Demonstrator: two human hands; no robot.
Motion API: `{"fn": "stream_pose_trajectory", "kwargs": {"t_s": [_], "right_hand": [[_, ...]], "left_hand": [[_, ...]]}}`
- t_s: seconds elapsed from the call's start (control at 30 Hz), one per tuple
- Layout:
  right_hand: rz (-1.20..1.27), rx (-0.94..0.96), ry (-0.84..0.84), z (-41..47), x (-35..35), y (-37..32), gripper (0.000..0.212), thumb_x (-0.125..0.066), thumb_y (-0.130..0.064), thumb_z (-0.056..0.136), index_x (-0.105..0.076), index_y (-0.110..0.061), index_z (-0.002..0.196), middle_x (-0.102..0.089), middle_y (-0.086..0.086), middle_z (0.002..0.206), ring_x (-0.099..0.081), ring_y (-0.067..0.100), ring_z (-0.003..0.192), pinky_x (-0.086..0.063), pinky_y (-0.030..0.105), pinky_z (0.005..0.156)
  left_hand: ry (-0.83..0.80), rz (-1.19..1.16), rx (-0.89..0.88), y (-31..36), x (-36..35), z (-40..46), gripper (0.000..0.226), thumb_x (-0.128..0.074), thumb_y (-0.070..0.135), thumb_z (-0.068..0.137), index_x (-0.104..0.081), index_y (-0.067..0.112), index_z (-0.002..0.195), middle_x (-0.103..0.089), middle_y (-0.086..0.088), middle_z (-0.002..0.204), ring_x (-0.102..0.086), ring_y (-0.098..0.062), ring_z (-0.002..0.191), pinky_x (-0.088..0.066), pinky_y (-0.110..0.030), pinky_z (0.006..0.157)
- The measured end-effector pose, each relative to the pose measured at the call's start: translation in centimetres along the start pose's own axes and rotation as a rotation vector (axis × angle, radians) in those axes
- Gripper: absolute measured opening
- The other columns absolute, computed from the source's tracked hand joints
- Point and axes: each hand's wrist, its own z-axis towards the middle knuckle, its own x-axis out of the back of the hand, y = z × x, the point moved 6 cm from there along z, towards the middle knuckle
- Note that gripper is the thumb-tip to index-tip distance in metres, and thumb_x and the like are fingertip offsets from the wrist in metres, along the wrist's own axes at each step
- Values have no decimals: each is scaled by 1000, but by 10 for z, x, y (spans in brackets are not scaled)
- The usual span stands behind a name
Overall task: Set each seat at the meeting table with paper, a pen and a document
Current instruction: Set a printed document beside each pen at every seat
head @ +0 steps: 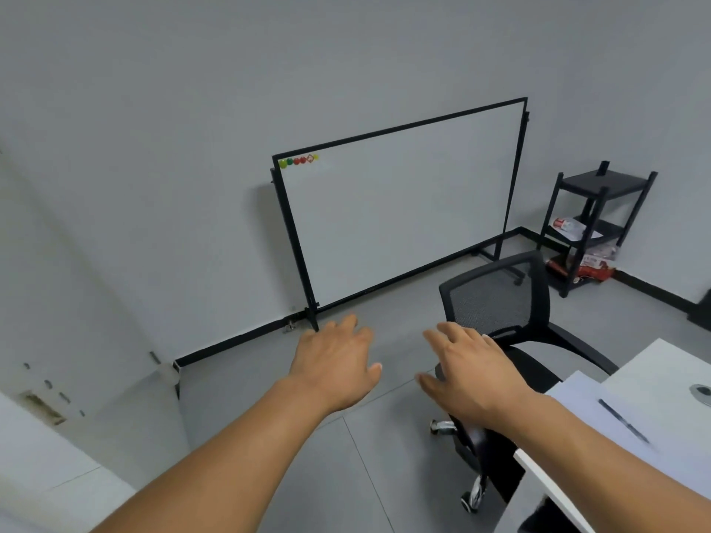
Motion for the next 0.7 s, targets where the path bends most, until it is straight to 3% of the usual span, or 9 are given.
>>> {"fn": "stream_pose_trajectory", "kwargs": {"t_s": [0.43,0.7], "right_hand": [[7,-301,60,189,22,-6,67,-48,-65,101,-44,-23,153,-46,2,157,-46,28,143,-39,48,120],[8,-496,135,248,66,21,67,-50,-65,101,-45,-23,153,-47,2,157,-47,27,144,-39,47,121]], "left_hand": [[69,-48,-306,-81,19,205,62,-46,61,105,-48,26,156,-44,1,156,-53,-27,136,-47,-51,111],[91,-54,-493,-72,59,313,60,-48,60,104,-50,24,153,-48,0,151,-54,-28,134,-47,-52,110]]}}
